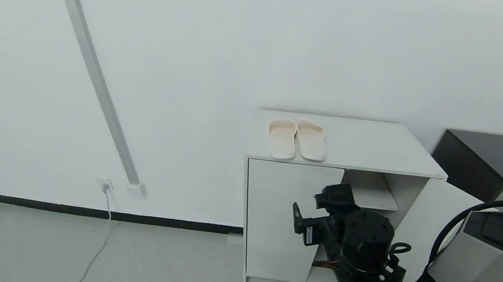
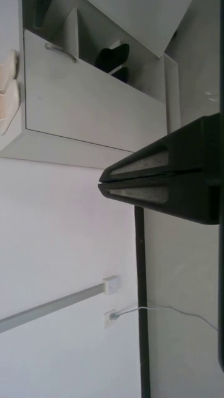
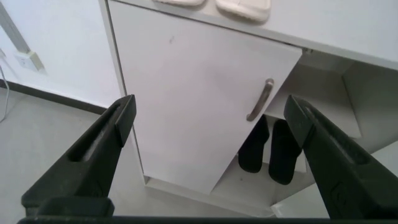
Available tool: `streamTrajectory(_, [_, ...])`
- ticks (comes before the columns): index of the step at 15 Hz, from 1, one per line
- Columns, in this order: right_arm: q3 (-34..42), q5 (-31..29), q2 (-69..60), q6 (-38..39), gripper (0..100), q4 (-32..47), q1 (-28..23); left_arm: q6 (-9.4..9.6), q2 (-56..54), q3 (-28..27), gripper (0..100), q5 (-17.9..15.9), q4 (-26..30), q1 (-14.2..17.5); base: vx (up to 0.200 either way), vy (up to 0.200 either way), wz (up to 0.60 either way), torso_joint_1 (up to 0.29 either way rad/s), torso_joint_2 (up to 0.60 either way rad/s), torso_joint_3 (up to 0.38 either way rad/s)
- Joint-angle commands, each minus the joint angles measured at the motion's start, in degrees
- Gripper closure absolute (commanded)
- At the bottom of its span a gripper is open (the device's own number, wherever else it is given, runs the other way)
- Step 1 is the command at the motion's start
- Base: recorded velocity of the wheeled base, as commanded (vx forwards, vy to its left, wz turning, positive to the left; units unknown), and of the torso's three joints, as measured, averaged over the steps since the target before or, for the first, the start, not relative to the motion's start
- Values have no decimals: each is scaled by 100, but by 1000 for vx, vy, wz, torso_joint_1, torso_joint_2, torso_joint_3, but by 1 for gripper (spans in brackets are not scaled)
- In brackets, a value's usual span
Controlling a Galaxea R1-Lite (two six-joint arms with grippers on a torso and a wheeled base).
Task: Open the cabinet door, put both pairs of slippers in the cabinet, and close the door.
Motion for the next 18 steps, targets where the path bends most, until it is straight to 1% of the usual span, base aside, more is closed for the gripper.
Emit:
streamTrajectory(1, [-38,-1,-9,-6,0,20,-17,-5,7,0,100,-2,-1,2,0,0,0,173,-398,-222])
streamTrajectory(2, [-81,-1,-26,-15,0,64,-25,-5,7,0,100,-2,-1,2,0,0,0,188,-388,-203])
streamTrajectory(3, [-240,17,-53,-41,0,310,-61,-5,7,0,100,-2,-1,2,0,0,0,173,-373,-207])
streamTrajectory(7, [-996,96,-202,38,0,1558,-105,4,7,0,100,-2,8,2,0,0,0,41,-95,-48])
streamTrajectory(9, [-1101,87,-431,258,0,2050,-87,4,7,0,100,-2,8,2,0,0,0,0,0,0])
streamTrajectory(10, [-1303,87,-650,530,0,2639,-78,4,7,0,100,-2,8,2,0,0,0,0,0,0])
streamTrajectory(13, [-1857,96,-817,1075,0,3799,-78,22,7,0,100,-2,-1,2,0,0,0,0,0,0])
streamTrajectory(15, [-2041,96,-738,1269,0,3949,-96,31,7,0,100,-2,-1,2,0,0,0,0,0,0])
streamTrajectory(18, [-2015,96,-703,1286,0,3940,-122,13,7,0,100,-2,-1,2,0,0,0,0,0,0])
